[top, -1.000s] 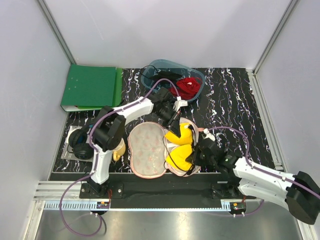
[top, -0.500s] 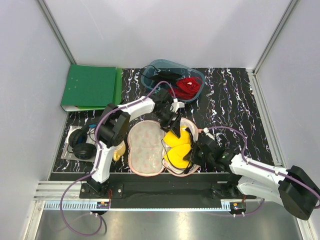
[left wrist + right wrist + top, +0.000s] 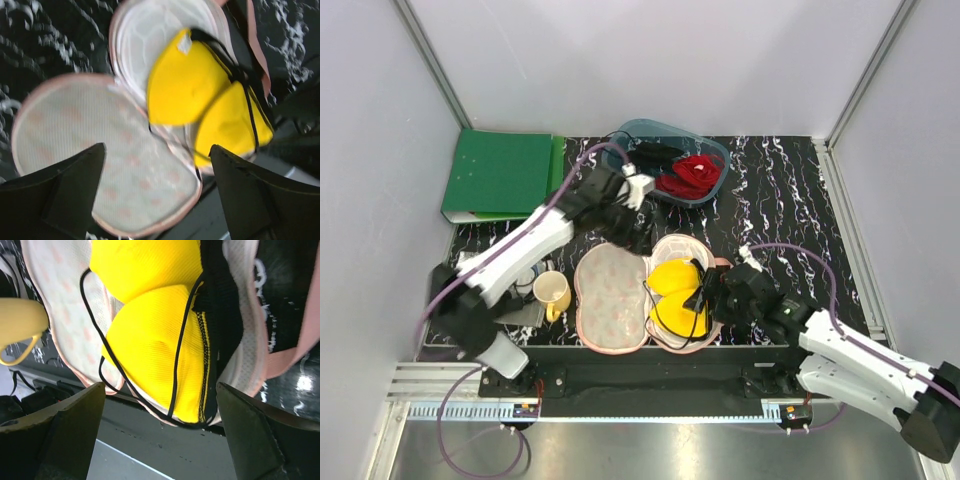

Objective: Place the bra in the laundry bag and zip it closed

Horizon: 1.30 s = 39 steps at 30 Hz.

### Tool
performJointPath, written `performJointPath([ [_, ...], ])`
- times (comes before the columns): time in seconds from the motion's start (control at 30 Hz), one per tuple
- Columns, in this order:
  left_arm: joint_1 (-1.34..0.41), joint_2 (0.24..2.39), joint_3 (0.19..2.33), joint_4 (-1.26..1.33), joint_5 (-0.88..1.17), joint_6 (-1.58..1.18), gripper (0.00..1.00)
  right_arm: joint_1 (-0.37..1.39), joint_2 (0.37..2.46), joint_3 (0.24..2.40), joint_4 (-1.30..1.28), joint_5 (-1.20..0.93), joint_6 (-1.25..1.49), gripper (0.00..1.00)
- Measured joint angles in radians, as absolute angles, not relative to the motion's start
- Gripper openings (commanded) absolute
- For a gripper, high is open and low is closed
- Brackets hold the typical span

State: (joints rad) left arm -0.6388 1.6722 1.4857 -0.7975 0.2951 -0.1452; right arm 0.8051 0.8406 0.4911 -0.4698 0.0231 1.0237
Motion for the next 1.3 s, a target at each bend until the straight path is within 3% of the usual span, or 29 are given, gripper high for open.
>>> performJointPath([
  [0.07, -0.64, 1.499, 1.334, -0.754, 0.299, -0.179, 0.78, 0.804, 0.805, 0.513, -0.517, 0.047, 1.024, 1.0],
  [0.2, -0.675, 1.237, 1.013, -0.61, 0.402, -0.303, 0.86, 0.802, 0.759, 0.531, -0.582, 0.082, 1.021, 1.0],
  [0.33, -0.756, 1.2, 0.772, -0.43, 0.485, -0.449, 0.82, 0.796, 0.742, 0.531, -0.611, 0.114, 1.019, 1.0],
  [0.43, -0.776, 1.206, 0.679, -0.35, 0.493, -0.535, 0.75, 0.79, 0.753, 0.531, -0.607, 0.115, 1.001, 0.92],
  [0.47, -0.776, 1.213, 0.669, -0.324, 0.489, -0.559, 0.75, 0.789, 0.763, 0.531, -0.601, 0.113, 0.995, 0.81],
  [0.53, -0.769, 1.231, 0.668, -0.247, 0.481, -0.597, 0.85, 0.789, 0.794, 0.531, -0.584, 0.107, 0.988, 0.74],
  [0.7, -0.723, 1.34, 0.712, -0.095, 0.487, -0.679, 0.86, 0.787, 0.817, 0.511, -0.529, 0.076, 0.984, 0.55],
  [1.2, -0.659, 1.575, 0.809, -0.054, 0.436, -0.74, 0.74, 0.786, 0.869, 0.465, -0.482, 0.059, 0.982, 0.49],
  [1.27, -0.658, 1.597, 0.809, -0.054, 0.436, -0.745, 0.69, 0.786, 0.883, 0.465, -0.482, 0.06, 0.982, 0.48],
  [1.3, -0.657, 1.604, 0.809, -0.052, 0.435, -0.746, 0.6, 0.786, 0.889, 0.465, -0.481, 0.061, 0.981, 0.48],
])
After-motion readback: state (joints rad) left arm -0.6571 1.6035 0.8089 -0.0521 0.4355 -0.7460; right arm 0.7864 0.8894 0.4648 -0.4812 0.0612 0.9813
